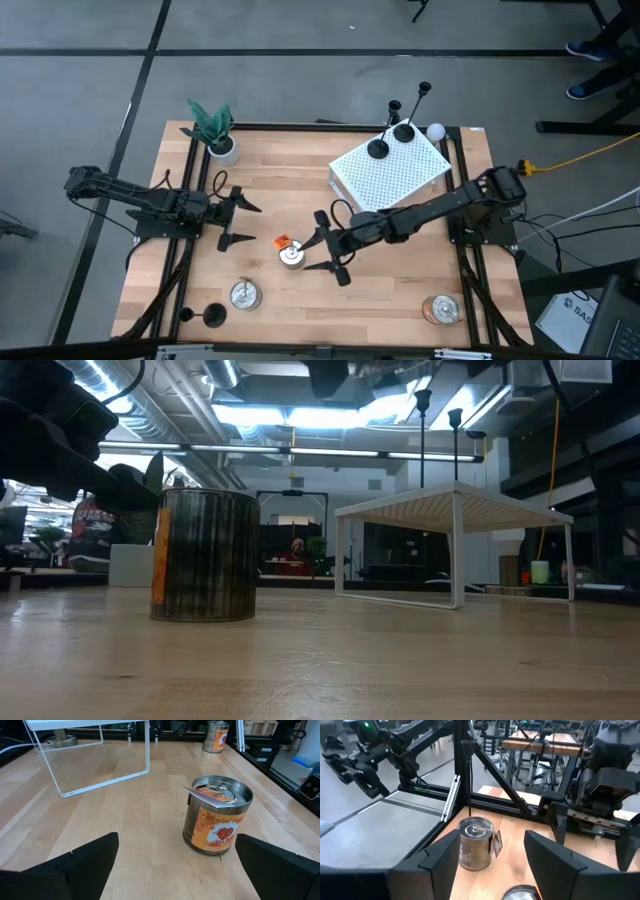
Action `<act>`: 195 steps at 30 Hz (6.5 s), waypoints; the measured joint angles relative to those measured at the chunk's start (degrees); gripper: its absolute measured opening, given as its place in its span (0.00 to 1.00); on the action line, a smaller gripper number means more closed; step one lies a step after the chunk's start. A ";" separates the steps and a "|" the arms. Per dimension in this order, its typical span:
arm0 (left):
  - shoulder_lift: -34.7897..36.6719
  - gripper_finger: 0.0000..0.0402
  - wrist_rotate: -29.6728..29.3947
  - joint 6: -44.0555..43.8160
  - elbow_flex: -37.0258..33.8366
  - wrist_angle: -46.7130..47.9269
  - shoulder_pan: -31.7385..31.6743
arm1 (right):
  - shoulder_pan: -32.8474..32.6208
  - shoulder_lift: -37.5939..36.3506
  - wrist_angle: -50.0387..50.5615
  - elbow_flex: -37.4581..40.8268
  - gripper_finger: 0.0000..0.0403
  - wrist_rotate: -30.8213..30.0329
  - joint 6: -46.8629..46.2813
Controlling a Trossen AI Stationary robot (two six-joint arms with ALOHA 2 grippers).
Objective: Pick & Place candle stick holders
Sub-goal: Put the black candle holder on the shelf aligned with the other black candle holders
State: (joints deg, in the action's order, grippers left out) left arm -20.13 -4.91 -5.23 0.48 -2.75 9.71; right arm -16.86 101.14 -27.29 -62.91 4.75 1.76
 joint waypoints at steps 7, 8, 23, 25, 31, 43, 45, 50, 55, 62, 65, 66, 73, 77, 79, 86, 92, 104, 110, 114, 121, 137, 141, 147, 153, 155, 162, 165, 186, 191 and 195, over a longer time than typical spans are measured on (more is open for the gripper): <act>-0.01 1.00 0.00 0.00 -0.01 -0.01 0.01 | 0.00 0.71 0.38 -0.69 0.55 -0.02 -1.11; 0.01 1.00 0.01 0.00 0.00 0.00 0.00 | 0.00 0.71 0.57 -0.69 0.54 -0.02 -1.11; -0.01 1.00 -0.03 0.01 -0.01 0.00 -0.01 | 0.02 0.71 3.57 -0.69 0.31 -0.04 -1.38; -0.01 1.00 -0.31 0.00 -0.01 0.01 -0.02 | 0.17 0.71 3.58 -0.69 0.29 -0.04 -1.43; 0.01 1.00 -0.48 -0.02 -0.01 0.01 -0.04 | 0.24 0.71 3.59 -0.69 0.23 -0.22 -1.53; -0.02 1.00 0.11 -8.00 0.01 -7.15 -0.02 | 1.07 0.69 3.69 -0.69 0.03 -0.21 -4.26; 0.00 1.00 -0.10 -7.03 -0.01 -9.47 -0.02 | 1.07 0.69 3.81 -0.69 0.01 -0.20 -4.33; 0.01 1.00 -1.18 -2.19 -0.01 -14.11 -0.02 | 1.07 0.69 4.86 -0.69 0.02 -0.20 -4.50; 0.01 1.00 -1.42 -2.15 0.00 -18.21 -0.02 | 1.07 0.69 5.07 -0.69 0.01 -0.20 -4.50; 0.01 1.00 2.23 -4.07 0.01 -25.08 -0.02 | 1.29 0.66 6.28 -0.69 0.01 -0.02 -4.37; 0.01 1.00 4.00 -4.04 0.01 -27.10 -0.02 | 1.56 0.66 6.14 -0.69 0.01 -0.04 -4.35; 0.01 1.00 4.49 -4.04 0.01 -27.14 -0.02 | 1.70 0.66 6.02 -0.69 0.02 -0.04 -4.35; 0.01 1.00 14.09 -5.04 0.01 -26.83 0.00 | 2.13 0.66 5.93 -0.69 0.05 -0.07 -4.24; 0.01 1.00 19.55 -5.06 0.01 -26.83 0.10 | 2.12 0.66 5.93 -0.69 0.04 -0.04 -4.26; 0.00 1.00 21.14 -5.14 0.01 -26.96 0.31 | 2.12 0.66 5.95 -0.69 0.03 -0.06 -4.26; -0.01 1.00 21.99 -7.28 0.01 -29.69 1.55 | 2.12 0.66 5.95 -0.69 0.03 -0.07 -4.17; -0.02 1.00 23.39 -11.14 0.01 -31.33 2.72 | 2.12 0.66 5.95 -0.69 0.05 -0.23 -4.26; -0.04 1.00 -8.37 -6.95 0.01 -17.35 1.28 | 3.25 0.66 5.97 -0.69 0.06 -0.22 -4.34; 0.00 1.00 -2.58 -14.58 0.01 -20.76 1.49 | 3.47 0.65 6.08 -0.69 0.06 -0.20 -4.31; 0.01 1.00 -0.56 -18.55 0.01 -21.03 1.49 | 3.70 0.65 6.07 -0.69 0.06 -0.22 -4.33; -0.02 1.00 -6.36 -20.59 0.01 -21.02 1.49 | 3.69 0.65 5.99 -0.69 0.06 -0.22 -4.33; -0.51 0.94 -9.09 -19.06 4.95 -15.34 1.51 | 3.69 0.64 6.14 -0.69 0.06 -0.21 -4.36; -1.92 0.84 -7.73 -19.06 12.55 -4.13 2.30 | 3.69 0.64 6.31 -0.69 0.06 -0.20 -4.38; -6.24 0.72 -1.13 -19.06 27.21 11.70 7.11 | 3.69 0.64 7.19 -0.69 0.06 -0.20 -4.50; -13.21 0.62 -4.00 -21.50 39.45 24.79 14.13 | 3.67 0.64 8.48 -0.69 0.06 -0.17 -4.52; -15.95 0.59 -4.48 -23.59 42.33 27.07 16.52 | 3.67 0.64 8.93 -0.69 0.06 -0.17 -4.52; -26.19 0.49 -4.46 -29.59 50.36 31.79 25.11 | 3.65 0.64 9.61 -0.69 0.06 -0.04 -4.52; -29.79 0.44 -4.44 -34.15 52.77 35.05 28.29 | 3.65 0.64 9.75 -0.69 0.06 -0.02 -4.52; -32.09 0.18 -5.59 -78.59 54.26 44.63 45.87 | 3.52 0.64 9.64 -0.69 0.06 -0.04 -4.35; -34.36 0.17 -3.86 -93.00 54.26 51.29 45.92 | 3.52 0.64 9.60 -0.69 0.06 -0.04 -4.36; -36.56 0.19 5.15 -98.56 54.26 53.79 44.88 | 3.52 0.64 9.60 -0.69 0.06 -0.04 -4.33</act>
State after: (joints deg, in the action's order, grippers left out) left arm -56.68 0.24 -103.79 54.74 51.03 54.59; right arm -13.34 101.78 -17.69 -63.59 4.71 -2.57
